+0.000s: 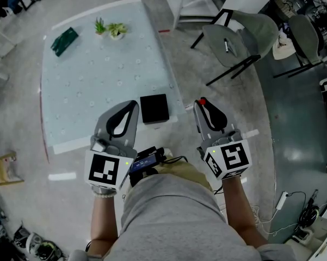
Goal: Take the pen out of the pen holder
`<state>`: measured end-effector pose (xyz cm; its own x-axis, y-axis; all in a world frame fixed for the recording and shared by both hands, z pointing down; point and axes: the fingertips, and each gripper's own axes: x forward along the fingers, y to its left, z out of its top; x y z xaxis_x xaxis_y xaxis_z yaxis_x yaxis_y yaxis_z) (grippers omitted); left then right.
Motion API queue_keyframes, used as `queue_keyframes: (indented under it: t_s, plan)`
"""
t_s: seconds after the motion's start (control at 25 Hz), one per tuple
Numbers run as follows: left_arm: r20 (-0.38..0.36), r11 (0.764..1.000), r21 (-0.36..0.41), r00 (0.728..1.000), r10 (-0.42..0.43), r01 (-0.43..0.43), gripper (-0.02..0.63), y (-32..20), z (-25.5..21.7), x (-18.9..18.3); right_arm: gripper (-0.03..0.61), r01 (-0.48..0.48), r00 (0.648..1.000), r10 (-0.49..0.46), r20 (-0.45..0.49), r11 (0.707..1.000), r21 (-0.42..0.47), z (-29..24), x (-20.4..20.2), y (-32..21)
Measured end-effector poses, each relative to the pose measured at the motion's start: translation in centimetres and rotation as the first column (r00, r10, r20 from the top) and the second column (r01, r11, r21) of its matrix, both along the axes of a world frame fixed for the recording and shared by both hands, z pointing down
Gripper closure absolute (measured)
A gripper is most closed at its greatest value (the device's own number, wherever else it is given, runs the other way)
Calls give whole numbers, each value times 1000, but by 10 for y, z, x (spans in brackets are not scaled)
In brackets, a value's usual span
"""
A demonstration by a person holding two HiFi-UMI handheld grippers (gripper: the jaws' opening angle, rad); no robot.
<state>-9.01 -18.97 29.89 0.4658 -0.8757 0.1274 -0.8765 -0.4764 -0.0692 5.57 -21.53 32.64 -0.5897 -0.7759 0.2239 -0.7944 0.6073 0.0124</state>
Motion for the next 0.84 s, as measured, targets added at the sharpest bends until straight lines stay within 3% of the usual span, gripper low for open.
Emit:
queue_keyframes:
  t_s: [0.84]
  plan:
    - [-2,1000,4,1000,-18,18,614,2,0,-1,515,21,1000,-21,-9,1000,-1,-1,-3,-2]
